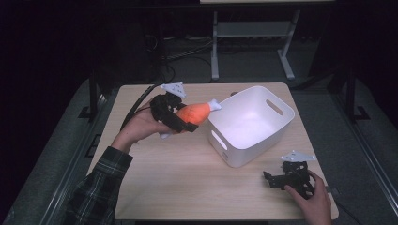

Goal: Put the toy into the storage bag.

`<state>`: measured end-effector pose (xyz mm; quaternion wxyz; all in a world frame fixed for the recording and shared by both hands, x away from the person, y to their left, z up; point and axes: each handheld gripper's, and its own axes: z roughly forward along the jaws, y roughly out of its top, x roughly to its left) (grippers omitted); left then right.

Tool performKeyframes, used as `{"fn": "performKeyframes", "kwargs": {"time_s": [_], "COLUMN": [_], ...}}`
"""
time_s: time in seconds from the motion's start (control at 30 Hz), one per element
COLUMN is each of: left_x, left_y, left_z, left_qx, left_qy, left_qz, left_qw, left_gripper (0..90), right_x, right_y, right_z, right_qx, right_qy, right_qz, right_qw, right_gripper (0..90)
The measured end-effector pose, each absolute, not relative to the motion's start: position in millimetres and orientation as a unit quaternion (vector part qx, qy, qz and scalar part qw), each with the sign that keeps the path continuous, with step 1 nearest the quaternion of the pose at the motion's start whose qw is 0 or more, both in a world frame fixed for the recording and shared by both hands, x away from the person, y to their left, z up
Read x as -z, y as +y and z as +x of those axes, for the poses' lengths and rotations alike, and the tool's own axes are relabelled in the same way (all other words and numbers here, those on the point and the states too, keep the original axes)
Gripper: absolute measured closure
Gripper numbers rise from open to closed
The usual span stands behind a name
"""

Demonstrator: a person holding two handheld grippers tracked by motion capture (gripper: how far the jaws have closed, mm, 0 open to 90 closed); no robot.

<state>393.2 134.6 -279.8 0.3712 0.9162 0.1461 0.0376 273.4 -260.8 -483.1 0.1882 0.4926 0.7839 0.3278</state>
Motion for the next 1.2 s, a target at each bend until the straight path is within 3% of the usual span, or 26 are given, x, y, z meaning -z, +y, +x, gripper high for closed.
{"fn": "performKeyframes", "kwargs": {"time_s": [1.2], "left_x": [276.2], "left_y": [76.0], "left_z": [437.1], "left_qx": [-0.045], "left_qy": [0.146], "left_qz": [0.914], "left_qw": [0.376], "left_gripper": [20.9], "right_x": [483.0], "right_y": [-260.7], "right_z": [273.2], "right_qx": [-0.328], "right_qy": [0.784], "right_qz": [0.493], "right_qw": [0.188], "right_gripper": [0.2]}}
